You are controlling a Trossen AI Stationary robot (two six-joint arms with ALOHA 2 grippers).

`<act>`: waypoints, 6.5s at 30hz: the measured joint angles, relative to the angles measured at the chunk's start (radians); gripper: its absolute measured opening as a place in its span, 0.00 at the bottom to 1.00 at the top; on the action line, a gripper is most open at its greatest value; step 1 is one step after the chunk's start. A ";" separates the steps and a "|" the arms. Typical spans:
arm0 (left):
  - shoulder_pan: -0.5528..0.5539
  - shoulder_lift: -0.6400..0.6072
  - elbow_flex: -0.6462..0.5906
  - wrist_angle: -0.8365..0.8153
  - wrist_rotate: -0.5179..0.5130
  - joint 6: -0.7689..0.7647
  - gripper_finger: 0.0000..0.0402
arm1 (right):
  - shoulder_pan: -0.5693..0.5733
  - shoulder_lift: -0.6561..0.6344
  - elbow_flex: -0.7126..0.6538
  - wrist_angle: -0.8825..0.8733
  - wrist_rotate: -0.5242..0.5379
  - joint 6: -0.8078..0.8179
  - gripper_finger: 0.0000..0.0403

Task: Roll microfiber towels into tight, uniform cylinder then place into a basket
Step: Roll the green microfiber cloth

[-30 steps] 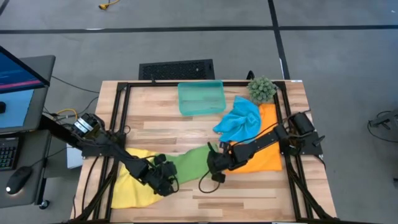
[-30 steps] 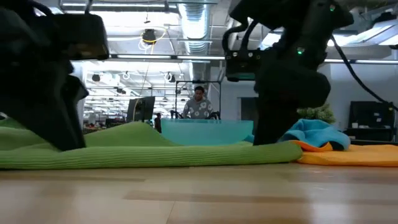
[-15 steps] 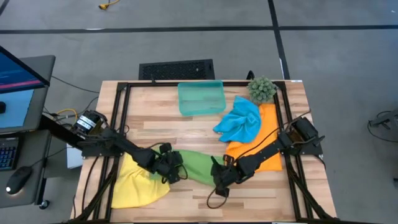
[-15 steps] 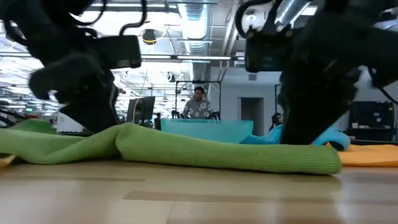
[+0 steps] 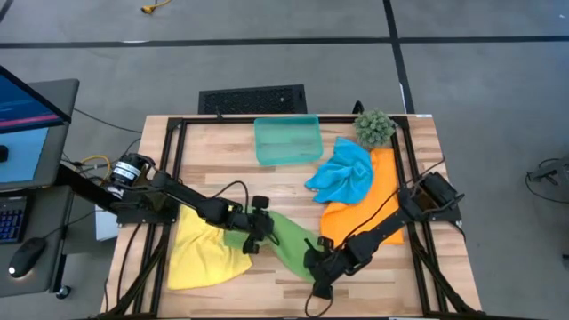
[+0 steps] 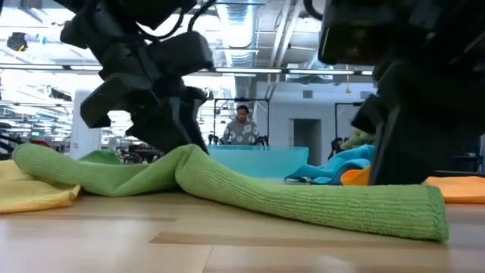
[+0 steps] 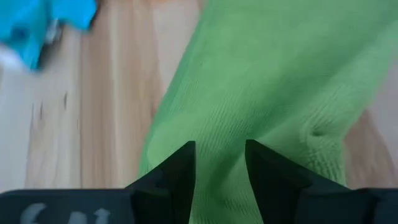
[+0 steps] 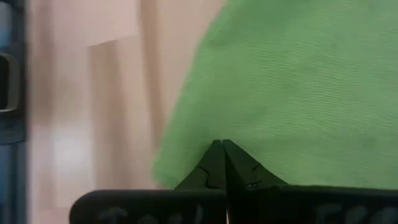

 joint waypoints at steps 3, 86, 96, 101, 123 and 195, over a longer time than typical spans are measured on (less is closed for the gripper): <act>0.011 0.000 0.000 0.011 0.000 0.114 0.33 | 0.005 0.000 0.000 0.025 -0.035 0.000 0.01; 0.275 -0.108 0.021 -0.260 0.231 0.137 0.33 | -0.012 0.105 0.152 -0.129 0.130 0.002 0.02; 0.216 -0.160 0.016 -0.342 0.371 0.067 0.33 | -0.003 -0.026 0.151 -0.214 0.245 0.000 0.02; 0.222 -0.120 -0.042 -0.305 0.355 0.054 0.33 | -0.004 -0.130 0.153 -0.363 0.287 -0.012 0.03; 0.368 0.099 -0.093 0.164 0.332 0.037 0.33 | 0.049 -0.394 0.152 -0.703 0.711 -0.004 0.03; -0.145 0.039 -0.119 -0.746 -0.530 -0.637 0.33 | -0.013 -0.386 0.153 -0.683 0.685 0.049 0.03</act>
